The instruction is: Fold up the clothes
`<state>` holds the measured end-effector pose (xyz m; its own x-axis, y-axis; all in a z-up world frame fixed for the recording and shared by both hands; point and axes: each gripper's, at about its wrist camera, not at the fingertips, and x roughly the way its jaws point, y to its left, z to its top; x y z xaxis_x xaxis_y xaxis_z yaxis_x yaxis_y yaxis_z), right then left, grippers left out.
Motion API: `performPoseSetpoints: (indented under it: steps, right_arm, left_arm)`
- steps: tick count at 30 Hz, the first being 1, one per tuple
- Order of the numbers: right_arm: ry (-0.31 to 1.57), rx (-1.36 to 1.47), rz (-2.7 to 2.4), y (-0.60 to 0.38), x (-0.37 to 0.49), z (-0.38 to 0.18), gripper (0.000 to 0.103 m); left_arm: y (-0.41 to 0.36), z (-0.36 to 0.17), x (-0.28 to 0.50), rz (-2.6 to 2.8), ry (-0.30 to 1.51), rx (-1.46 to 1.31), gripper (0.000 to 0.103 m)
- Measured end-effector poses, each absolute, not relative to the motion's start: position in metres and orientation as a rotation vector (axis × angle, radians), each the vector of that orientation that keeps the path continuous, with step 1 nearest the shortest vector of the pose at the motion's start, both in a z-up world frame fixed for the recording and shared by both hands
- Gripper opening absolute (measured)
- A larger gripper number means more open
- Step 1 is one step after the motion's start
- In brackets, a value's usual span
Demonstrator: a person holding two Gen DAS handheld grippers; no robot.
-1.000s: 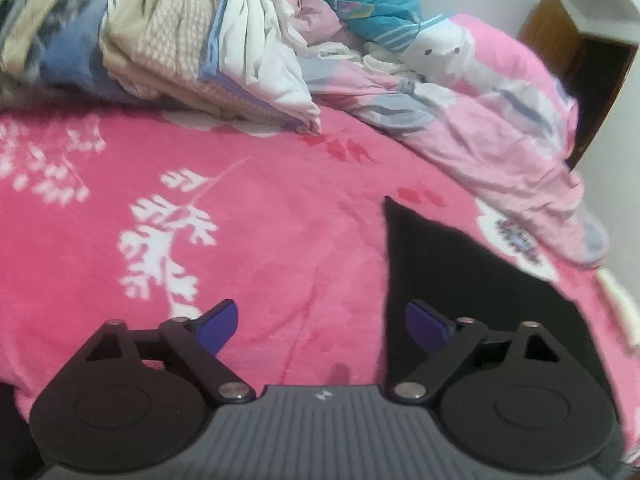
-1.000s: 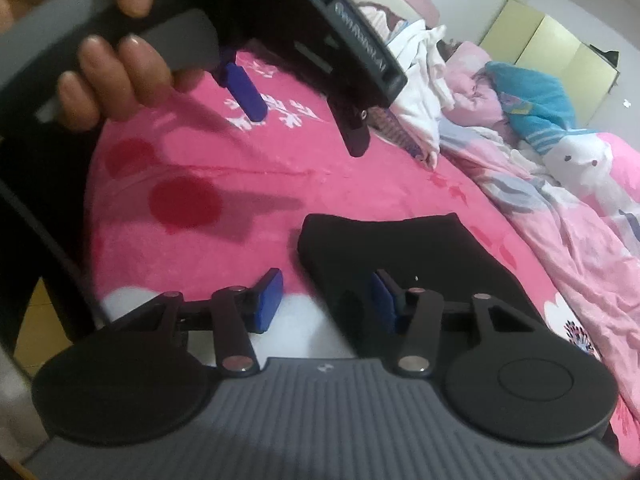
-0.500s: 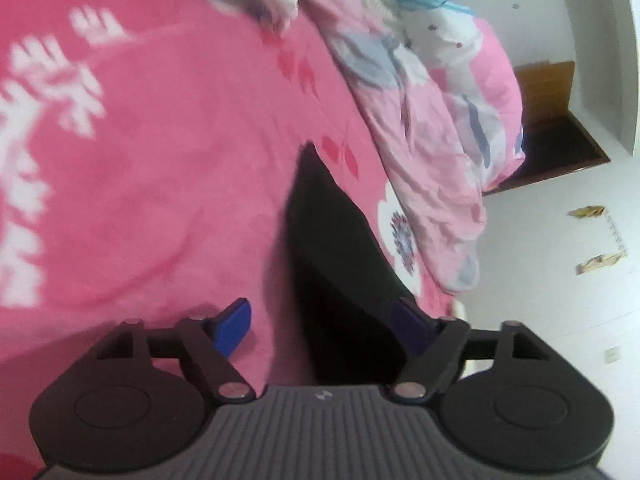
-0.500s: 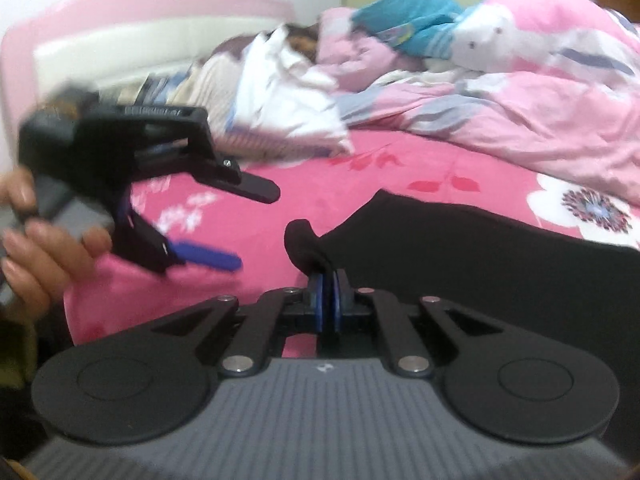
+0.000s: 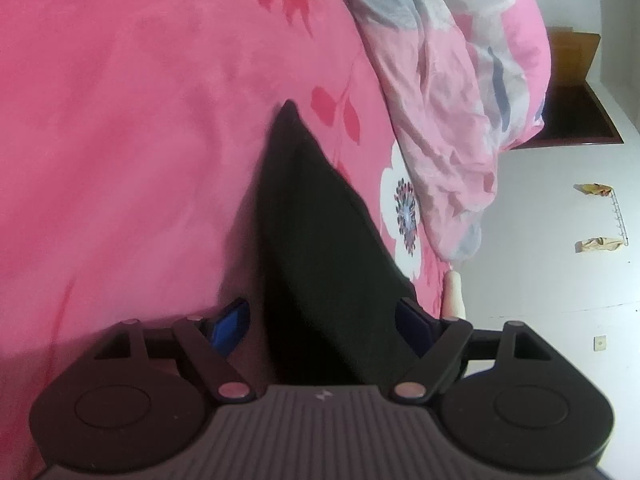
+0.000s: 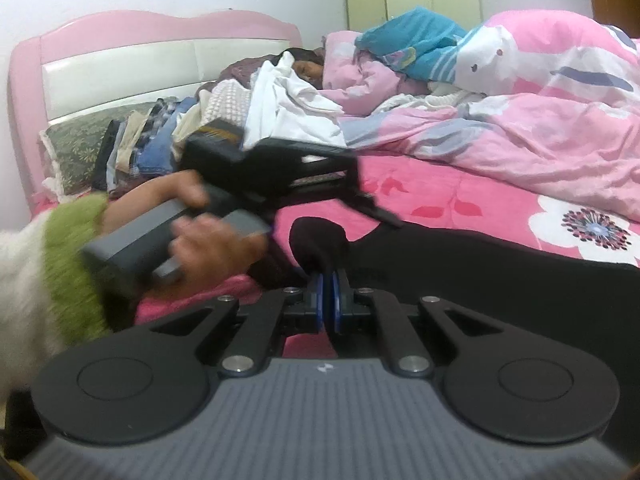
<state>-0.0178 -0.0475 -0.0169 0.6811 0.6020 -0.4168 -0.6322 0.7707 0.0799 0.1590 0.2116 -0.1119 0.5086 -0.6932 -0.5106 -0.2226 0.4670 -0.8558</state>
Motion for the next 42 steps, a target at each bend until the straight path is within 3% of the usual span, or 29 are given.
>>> performPoseSetpoints:
  steps: [3,6,11,20,30,42]
  right_arm:
    - [0.432,-0.072,0.701,-0.047,-0.019,-0.017,0.003]
    - [0.422,-0.064,0.708,-0.049,-0.020,-0.017,0.003]
    - [0.408,-0.011,0.703,-0.061,-0.018,-0.017,0.003]
    - [0.350,0.080,0.615,-0.107,-0.020,-0.015,0.003]
    - [0.269,0.203,0.413,-0.193,-0.041,-0.014,0.003]
    - [0.293,0.339,0.129,-0.292,-0.065,-0.043,0.003]
  left_arm:
    - [0.209,-0.113,0.181,-0.374,1.054,-1.067,0.075]
    - [0.207,-0.113,0.198,-0.360,1.068,-1.034,0.058]
    - [0.201,-0.116,0.218,-0.313,1.094,-0.963,0.007]
    - [0.146,-0.062,0.226,-0.309,1.014,-0.735,0.006]
    - [0.001,0.000,0.239,-0.434,0.992,-0.454,0.006]
    - [-0.192,-0.023,0.243,-0.548,1.090,-0.070,0.006]
